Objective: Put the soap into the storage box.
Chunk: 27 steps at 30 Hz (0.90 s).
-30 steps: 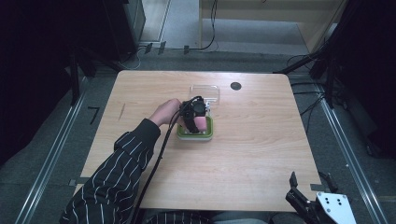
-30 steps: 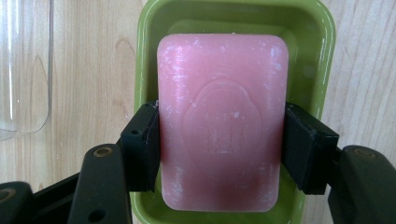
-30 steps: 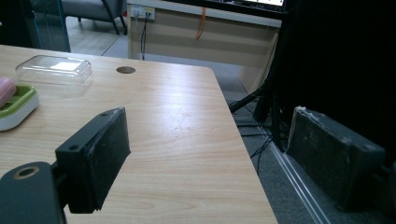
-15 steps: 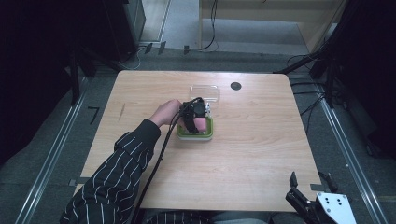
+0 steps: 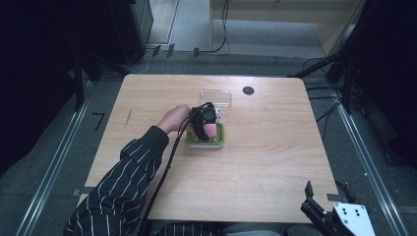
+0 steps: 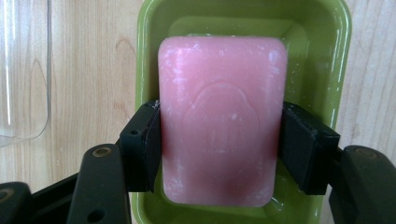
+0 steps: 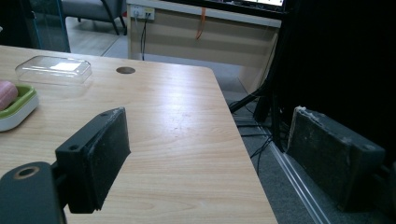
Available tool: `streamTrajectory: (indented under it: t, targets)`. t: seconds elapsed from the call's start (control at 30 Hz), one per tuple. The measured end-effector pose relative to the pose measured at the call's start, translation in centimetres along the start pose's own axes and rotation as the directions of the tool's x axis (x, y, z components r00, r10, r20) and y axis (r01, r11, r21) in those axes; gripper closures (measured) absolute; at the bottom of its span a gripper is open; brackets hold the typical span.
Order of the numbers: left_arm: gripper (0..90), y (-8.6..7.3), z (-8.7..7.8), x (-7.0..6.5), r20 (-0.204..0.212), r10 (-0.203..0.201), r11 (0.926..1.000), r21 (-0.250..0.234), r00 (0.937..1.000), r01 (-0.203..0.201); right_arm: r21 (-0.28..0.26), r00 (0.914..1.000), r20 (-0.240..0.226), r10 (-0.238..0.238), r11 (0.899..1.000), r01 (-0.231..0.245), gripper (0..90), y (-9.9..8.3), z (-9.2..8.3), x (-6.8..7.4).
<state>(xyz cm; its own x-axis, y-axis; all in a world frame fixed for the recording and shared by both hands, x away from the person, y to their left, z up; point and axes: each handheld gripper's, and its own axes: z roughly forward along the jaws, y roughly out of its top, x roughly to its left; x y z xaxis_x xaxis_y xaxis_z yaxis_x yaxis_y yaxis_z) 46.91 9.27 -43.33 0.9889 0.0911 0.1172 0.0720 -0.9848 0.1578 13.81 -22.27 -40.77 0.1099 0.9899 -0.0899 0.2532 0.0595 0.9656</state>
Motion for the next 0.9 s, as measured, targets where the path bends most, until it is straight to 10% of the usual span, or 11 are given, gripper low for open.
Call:
streamTrajectory:
  t: [0.9]
  targets:
    - [22.3,-0.5,-1.8,0.0,0.039,-0.116,0.993,-0.018,0.9925,0.116,-0.004,1.0,-0.007,0.005,1.0,-0.005,12.7,0.1,0.2,0.1]
